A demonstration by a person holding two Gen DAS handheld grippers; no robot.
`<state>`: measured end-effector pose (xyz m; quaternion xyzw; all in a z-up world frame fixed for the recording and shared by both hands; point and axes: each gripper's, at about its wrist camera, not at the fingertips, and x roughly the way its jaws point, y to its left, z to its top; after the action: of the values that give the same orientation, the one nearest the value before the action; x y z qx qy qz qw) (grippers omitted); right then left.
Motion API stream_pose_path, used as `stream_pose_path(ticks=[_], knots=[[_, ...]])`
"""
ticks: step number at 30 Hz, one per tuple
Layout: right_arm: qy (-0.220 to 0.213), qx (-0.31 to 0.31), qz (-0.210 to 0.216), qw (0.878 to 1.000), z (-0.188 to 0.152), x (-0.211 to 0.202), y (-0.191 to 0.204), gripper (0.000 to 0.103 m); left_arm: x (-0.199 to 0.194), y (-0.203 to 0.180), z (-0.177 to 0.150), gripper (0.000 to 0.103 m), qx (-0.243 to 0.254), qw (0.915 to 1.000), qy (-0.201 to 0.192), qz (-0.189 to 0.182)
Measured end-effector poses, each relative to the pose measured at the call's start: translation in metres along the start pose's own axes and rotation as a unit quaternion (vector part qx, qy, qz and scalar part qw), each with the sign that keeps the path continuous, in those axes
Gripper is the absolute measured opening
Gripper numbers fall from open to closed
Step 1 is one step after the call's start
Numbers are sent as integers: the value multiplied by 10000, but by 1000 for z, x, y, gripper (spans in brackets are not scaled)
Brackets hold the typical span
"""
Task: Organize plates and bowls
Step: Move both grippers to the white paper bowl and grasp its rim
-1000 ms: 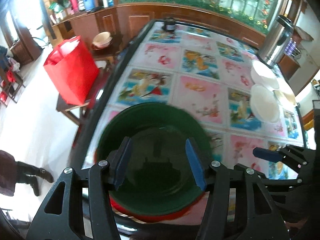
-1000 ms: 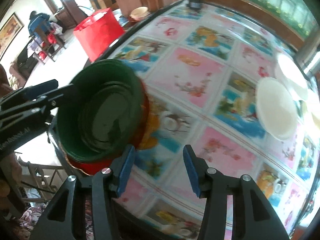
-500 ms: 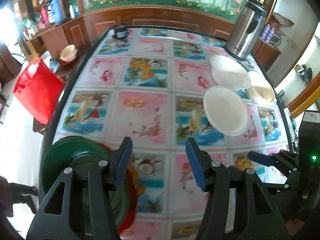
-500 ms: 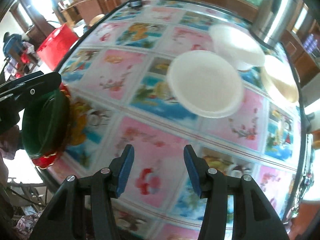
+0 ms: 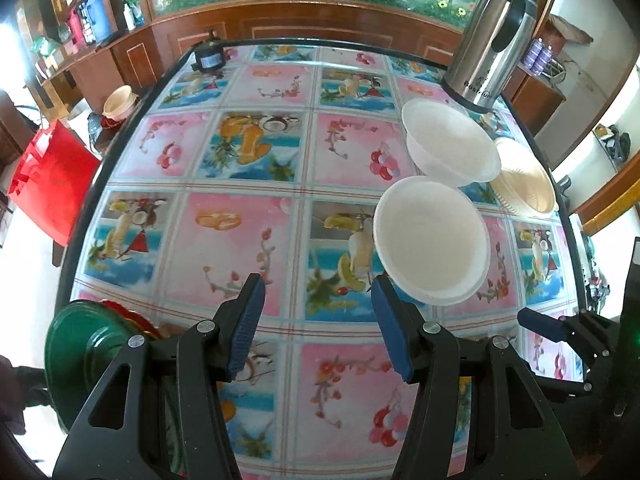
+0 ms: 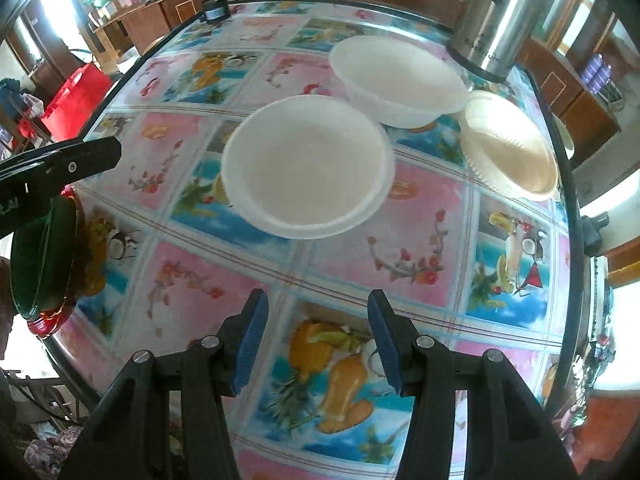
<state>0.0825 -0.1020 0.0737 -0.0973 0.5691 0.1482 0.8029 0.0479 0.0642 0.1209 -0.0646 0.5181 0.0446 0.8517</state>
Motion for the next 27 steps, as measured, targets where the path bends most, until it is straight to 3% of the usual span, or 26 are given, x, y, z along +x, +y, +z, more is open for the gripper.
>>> stream_pose_path(ticks=[6,15,20,27], knots=[[95,77,44,9999,4,12,-18,54,13,-15,12,56,-15,10000,31,-80],[90,764,472,9959,26,28,-68,54,45,-33,30,56,30,9996,251,-101],[72,961,691,9929,40,36,-78,54,68,-40,33,56,-65,9986,490,-159],[38,968,668,9931,59,46,-77,56,89,-51,37,56,-68,9979,638,-90]])
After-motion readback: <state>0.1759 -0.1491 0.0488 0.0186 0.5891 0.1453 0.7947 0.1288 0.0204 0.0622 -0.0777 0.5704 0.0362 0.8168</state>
